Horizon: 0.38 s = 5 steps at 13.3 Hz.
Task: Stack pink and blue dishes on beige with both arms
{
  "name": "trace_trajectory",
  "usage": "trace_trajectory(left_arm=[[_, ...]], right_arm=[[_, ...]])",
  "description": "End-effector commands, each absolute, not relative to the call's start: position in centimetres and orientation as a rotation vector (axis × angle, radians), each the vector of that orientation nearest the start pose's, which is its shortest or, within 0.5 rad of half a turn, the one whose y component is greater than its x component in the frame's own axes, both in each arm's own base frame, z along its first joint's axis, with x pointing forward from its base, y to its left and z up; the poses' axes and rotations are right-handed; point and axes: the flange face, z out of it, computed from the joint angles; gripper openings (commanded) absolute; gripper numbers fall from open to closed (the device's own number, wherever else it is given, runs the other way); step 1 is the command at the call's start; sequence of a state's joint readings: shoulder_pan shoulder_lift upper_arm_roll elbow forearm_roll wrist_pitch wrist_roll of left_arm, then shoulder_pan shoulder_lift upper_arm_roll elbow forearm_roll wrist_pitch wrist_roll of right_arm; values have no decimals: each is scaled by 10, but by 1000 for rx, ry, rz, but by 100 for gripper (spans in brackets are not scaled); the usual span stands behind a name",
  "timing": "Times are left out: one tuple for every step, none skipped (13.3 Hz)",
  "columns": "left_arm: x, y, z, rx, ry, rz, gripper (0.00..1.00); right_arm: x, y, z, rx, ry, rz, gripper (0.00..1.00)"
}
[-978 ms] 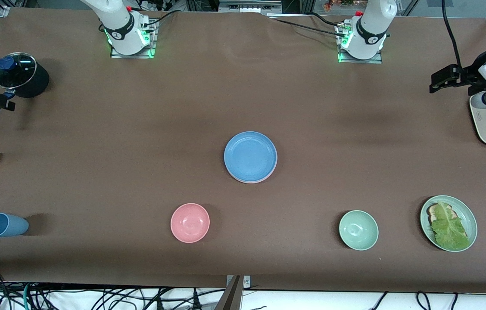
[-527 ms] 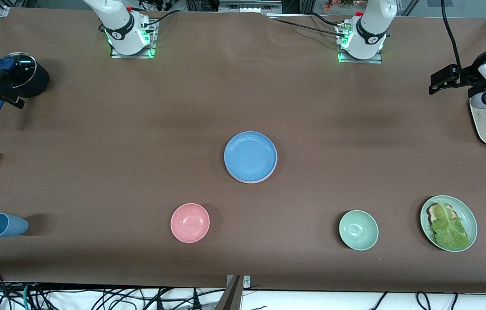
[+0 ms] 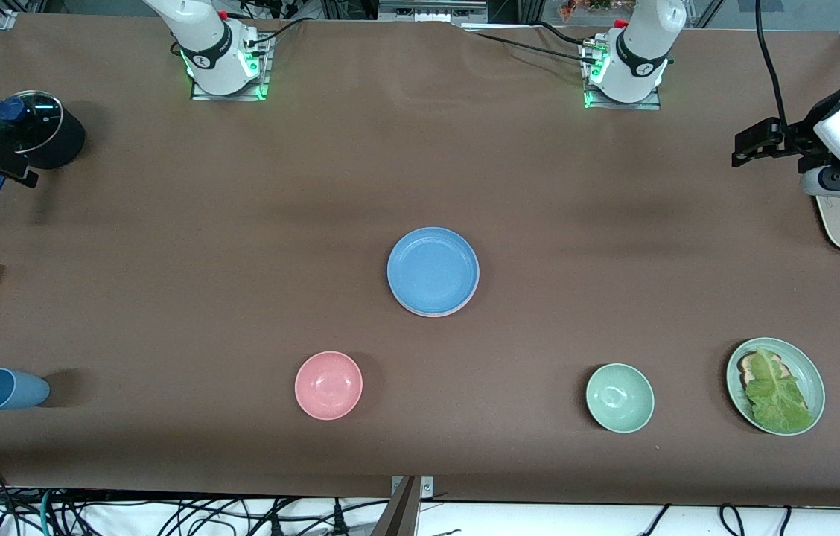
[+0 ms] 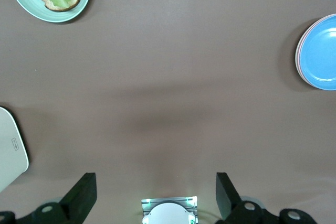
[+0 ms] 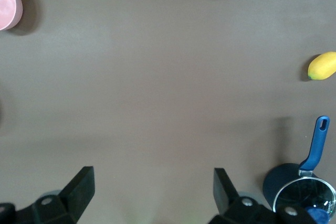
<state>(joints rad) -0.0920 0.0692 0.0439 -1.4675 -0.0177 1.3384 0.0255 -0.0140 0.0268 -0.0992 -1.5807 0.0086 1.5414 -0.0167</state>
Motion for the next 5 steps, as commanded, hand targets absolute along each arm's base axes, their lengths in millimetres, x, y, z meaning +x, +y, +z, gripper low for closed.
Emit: trace_trajectory(left_arm=[[553, -32, 621, -3156, 154, 304, 100], [553, -32, 620, -3155, 151, 306, 100], [553, -32, 620, -3155, 153, 306, 100], [554, -32, 620, -3155, 153, 309, 100], [554, -32, 618, -3154, 153, 316, 100]], right_arm=[[536, -60, 607, -3132, 166, 106, 100], [537, -60, 607, -3132, 166, 108, 100], [538, -61, 605, -3132, 168, 118, 100], [539, -61, 604, -3132, 163, 123, 100], [539, -61, 604, -3132, 166, 128, 100]])
